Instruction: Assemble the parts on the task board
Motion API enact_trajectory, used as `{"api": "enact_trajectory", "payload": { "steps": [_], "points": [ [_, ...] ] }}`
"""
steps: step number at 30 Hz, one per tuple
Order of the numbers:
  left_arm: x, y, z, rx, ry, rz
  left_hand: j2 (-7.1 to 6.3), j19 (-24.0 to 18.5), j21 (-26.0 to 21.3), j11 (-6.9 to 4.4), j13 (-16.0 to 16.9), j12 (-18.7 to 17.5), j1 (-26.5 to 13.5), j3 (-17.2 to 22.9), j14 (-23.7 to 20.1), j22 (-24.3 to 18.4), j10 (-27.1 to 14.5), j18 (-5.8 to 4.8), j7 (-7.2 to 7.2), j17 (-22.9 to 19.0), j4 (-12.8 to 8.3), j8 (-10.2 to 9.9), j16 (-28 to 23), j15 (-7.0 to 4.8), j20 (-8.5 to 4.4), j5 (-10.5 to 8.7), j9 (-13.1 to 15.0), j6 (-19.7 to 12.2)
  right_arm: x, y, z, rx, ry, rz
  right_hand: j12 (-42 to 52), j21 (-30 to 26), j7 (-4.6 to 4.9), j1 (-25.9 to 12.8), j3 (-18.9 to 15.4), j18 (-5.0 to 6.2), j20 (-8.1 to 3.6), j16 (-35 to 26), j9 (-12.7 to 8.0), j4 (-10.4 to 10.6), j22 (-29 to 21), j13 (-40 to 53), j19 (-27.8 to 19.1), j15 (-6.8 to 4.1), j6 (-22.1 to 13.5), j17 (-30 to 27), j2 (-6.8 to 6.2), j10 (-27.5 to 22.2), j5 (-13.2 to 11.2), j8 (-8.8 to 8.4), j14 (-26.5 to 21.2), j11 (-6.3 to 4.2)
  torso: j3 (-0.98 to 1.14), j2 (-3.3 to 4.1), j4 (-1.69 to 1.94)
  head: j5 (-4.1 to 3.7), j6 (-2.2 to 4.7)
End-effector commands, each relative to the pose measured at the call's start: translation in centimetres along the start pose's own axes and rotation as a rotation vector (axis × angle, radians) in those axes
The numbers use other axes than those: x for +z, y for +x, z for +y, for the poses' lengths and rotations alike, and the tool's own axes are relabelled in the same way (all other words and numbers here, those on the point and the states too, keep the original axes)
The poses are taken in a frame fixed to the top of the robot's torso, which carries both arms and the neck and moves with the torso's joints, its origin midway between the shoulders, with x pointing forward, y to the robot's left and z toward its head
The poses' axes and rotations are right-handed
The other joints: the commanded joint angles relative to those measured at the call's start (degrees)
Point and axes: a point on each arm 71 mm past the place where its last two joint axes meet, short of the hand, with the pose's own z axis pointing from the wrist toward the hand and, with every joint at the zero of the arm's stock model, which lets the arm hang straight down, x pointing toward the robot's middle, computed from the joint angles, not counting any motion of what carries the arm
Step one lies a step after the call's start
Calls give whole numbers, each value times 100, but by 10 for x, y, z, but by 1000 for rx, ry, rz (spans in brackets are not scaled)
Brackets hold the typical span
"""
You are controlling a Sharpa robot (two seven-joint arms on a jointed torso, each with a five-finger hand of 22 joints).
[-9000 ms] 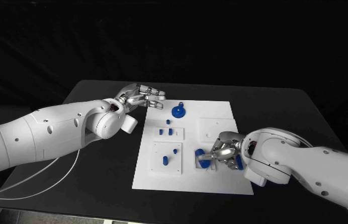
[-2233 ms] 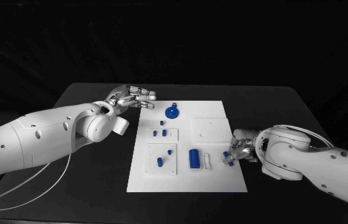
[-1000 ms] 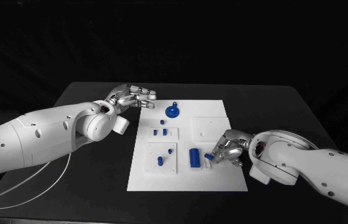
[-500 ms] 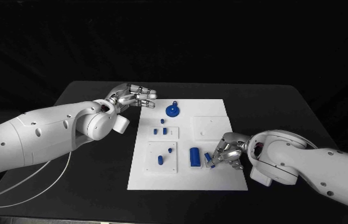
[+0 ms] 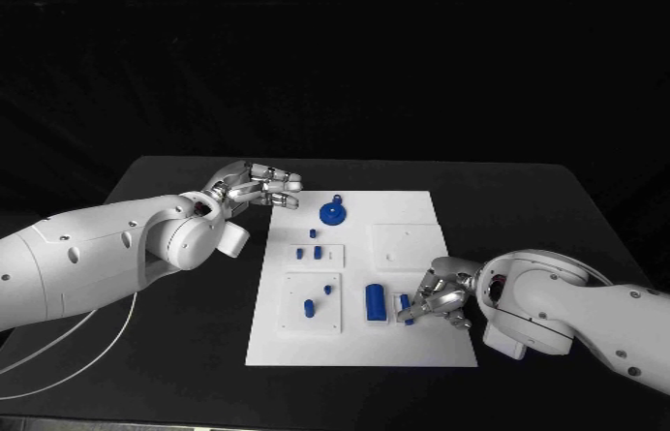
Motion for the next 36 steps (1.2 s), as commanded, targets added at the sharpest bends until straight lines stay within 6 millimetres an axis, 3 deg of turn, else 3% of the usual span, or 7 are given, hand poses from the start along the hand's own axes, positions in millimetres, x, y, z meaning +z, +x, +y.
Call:
{"api": "enact_trajectory", "payload": {
  "steps": [1,8,30,36],
  "points": [
    [0,2,0,-8,3,16,3,-41,19,7,-1,11,0,0,-54,-12,-18,-35,-6,2,57,-2,-18,-3,17,-25,0,-31,1,3,-2,-21,25,9,-10,-29,-4,26,-9,22,-30,-14,-7,147,521,-4,306,-16,-29,9,-81,51,-67,-23,28,0,1,2,1,4,-2],
    [0,2,0,-8,2,16,4,-41,19,7,-1,11,-9,-2,-55,-14,-20,-35,-5,2,68,-2,-19,-2,18,-23,1,-31,1,2,0,-12,10,-3,-7,-20,-7,9,-16,22,-31,-12,-5,247,524,-4,307,-17,-17,12,-90,53,-97,-22,29,0,0,3,0,20,-7],
    [-1,1,0,-7,-6,17,-4,-40,19,11,-1,11,2,4,-59,-23,-35,-32,-4,3,89,-2,-18,0,20,-17,1,-34,1,3,5,-5,-16,-13,16,-4,-17,-1,-26,17,-37,-11,-5,265,526,7,308,-23,15,13,-81,74,-86,-23,30,-8,-2,1,0,41,-25],
    [-1,1,0,-6,-6,17,-4,-40,19,11,-1,11,2,4,-59,-23,-35,-32,-4,3,89,-2,-18,0,20,-17,1,-34,1,3,5,-2,-15,-17,3,-16,-12,-67,-58,22,-38,-23,-4,407,522,2,306,-23,8,4,-133,71,-147,-23,28,-5,-3,1,-3,50,-23]
  ]
}}
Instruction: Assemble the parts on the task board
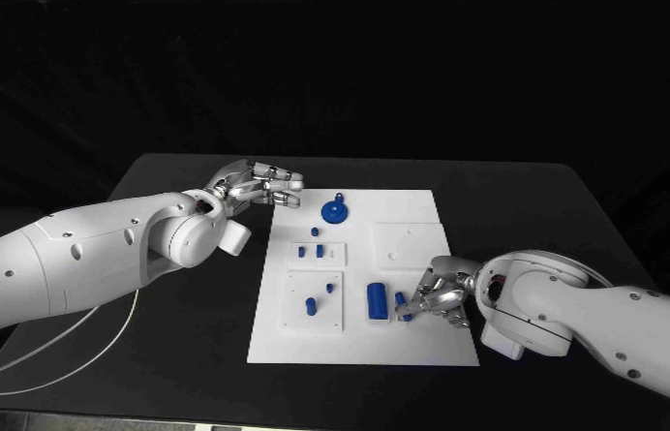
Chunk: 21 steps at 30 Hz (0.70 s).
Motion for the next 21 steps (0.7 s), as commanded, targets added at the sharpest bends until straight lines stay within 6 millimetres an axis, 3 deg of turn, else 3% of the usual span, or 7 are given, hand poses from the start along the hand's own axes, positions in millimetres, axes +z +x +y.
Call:
{"api": "enact_trajectory", "payload": {
  "steps": [1,5,13,19,21],
  "points": [
    [0,2,-1,-6,4,16,-5,-20,19,11,-1,11,2,0,-59,-5,-35,-32,-5,4,24,-2,-18,0,0,-17,1,-34,0,0,1,-6,-6,-5,-2,-21,10,-64,-8,24,-39,-31,5,97,521,-2,306,-25,-8,-4,-39,28,-97,-23,26,-7,-1,0,-1,6,2],
    [0,2,-1,-6,4,16,-16,-21,19,14,0,11,10,5,-66,-16,-43,-30,-4,4,45,-2,-18,2,2,-21,1,-36,1,1,1,-8,-3,-2,-14,-32,18,-150,58,28,-34,-39,7,216,519,-7,305,-20,-15,-10,-96,26,-311,-22,27,-1,-1,1,2,3,-7],
    [0,2,-1,-6,4,16,-16,-21,19,14,0,11,10,5,-66,-16,-43,-30,-4,4,45,-2,-18,2,2,-21,1,-36,1,0,1,-8,-6,1,-20,-39,24,-246,62,33,-32,-44,12,404,518,-9,308,-19,-21,-12,-193,23,-498,-20,26,5,2,2,-3,-2,-4],
    [0,2,-1,-6,4,15,-16,-21,19,14,0,11,10,5,-66,-16,-43,-30,-4,4,45,-2,-18,2,2,-21,1,-36,0,0,0,-9,-27,15,-14,-40,26,-127,17,31,-39,-46,12,316,518,-3,307,-25,-13,-9,-244,28,-525,-18,24,2,7,1,-2,-13,4],
    [0,2,-1,-5,5,14,-16,-21,19,14,0,11,10,5,-66,-16,-43,-30,-4,4,45,-2,-18,2,2,-21,1,-36,-1,1,-2,-14,-33,29,-31,-50,32,-22,-213,29,-39,-51,9,228,517,-7,304,-23,-23,-6,-228,20,-521,-20,24,7,11,3,1,-20,0]
  ]
}}
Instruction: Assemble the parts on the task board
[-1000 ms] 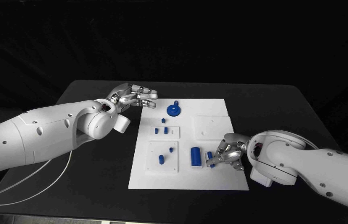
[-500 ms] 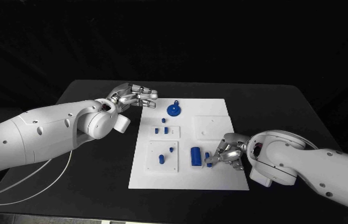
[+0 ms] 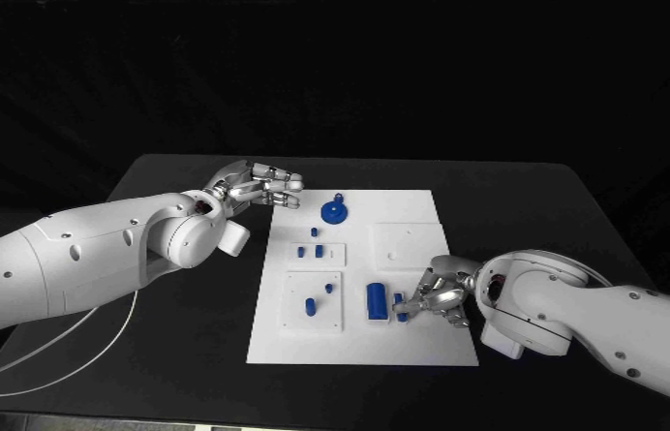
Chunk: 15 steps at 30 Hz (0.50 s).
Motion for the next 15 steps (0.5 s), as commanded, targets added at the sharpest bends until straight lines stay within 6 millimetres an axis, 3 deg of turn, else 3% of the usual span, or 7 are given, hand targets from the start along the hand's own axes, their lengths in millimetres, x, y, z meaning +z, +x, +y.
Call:
{"api": "enact_trajectory", "payload": {
  "steps": [1,6,10,15],
  "points": [
    [0,2,-1,-5,7,14,-16,-21,19,14,0,11,10,-8,-24,-6,-43,-31,-4,3,33,-2,-18,4,2,-21,1,-36,-1,2,-1,-18,-32,36,-33,-33,32,122,-193,31,-40,-31,4,-48,516,-1,302,-23,-22,1,-7,19,-15,-19,22,7,8,4,2,-11,-3],
    [0,2,-1,-4,6,11,-16,-21,19,14,0,11,10,-8,-24,-6,-43,-31,-4,3,33,-2,-18,4,2,-21,1,-36,-3,2,-5,-18,-40,61,-43,-36,43,321,-589,36,-35,-34,6,-74,519,-1,301,-21,-40,10,-10,9,-11,-20,20,14,11,4,-5,-3,0],
    [1,1,-1,-4,5,9,-20,-19,21,15,-1,11,29,7,-26,-17,-51,-28,-3,4,44,-1,-18,5,3,-11,1,-35,-5,1,-9,-11,-44,74,-34,-23,46,562,-1181,39,-29,-24,6,-252,524,2,303,-16,-38,26,222,10,83,-20,23,19,14,6,-5,-18,-7],
    [1,2,-1,-4,6,10,-20,-19,21,15,-1,11,29,7,-26,-17,-51,-28,-3,4,44,-1,-18,5,3,-11,1,-35,-6,1,-10,-5,-47,86,-29,-14,45,580,-1209,39,-27,-14,6,-285,526,4,302,-15,-36,36,232,10,62,-21,26,19,10,4,-1,-39,2]
  ]
}}
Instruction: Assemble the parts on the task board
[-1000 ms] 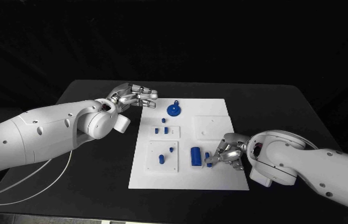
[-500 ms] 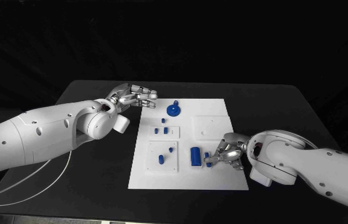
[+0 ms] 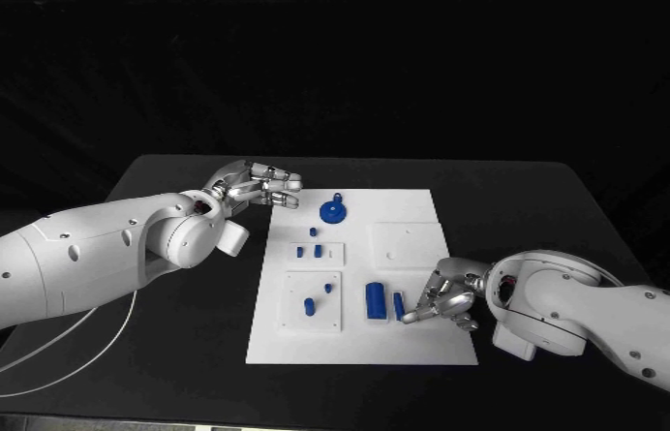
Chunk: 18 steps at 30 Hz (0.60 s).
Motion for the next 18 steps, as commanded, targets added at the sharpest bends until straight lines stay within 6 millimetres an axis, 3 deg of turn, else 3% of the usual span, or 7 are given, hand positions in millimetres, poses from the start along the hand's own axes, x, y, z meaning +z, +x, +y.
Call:
{"api": "enact_trajectory", "payload": {
  "steps": [1,5,11,18],
  "points": [
    [1,2,-1,-4,7,11,-20,-19,21,-5,-1,11,29,-9,-26,-5,-31,-27,-3,4,29,-1,-18,5,4,-11,1,-35,0,4,2,-3,-32,49,-2,-15,18,20,-28,39,-27,-14,5,2,526,4,302,-15,-8,7,18,10,-5,-21,26,19,-5,-1,1,-18,1],
    [1,2,-1,-5,8,12,-20,-19,21,-5,-1,11,29,-9,-26,-5,-31,-27,-3,4,29,-1,-18,5,4,-11,1,-35,0,4,2,2,-29,45,4,-3,16,10,-35,38,-26,-5,5,-14,529,5,303,-15,-1,16,66,15,-4,-23,29,17,-11,-2,4,-23,-7],
    [1,2,-1,-5,8,13,-20,-19,21,-5,-1,11,29,-9,-26,-5,-31,-27,-3,4,29,-1,-18,5,4,-11,1,-35,2,2,2,4,-4,13,23,5,-3,-117,159,34,-30,-10,1,-194,527,13,306,-19,21,18,305,32,-79,-24,31,5,-19,-5,6,-26,-13],
    [1,3,-1,-5,8,14,-20,-19,21,-5,-1,11,29,-9,-26,-5,-31,-27,-3,4,29,-1,-18,5,4,-11,1,-35,7,0,3,3,26,-24,36,27,-19,-169,342,23,-33,-12,0,-288,530,24,310,-19,46,18,423,53,-81,-23,35,-7,-17,-4,6,-17,-11]
  ]
}}
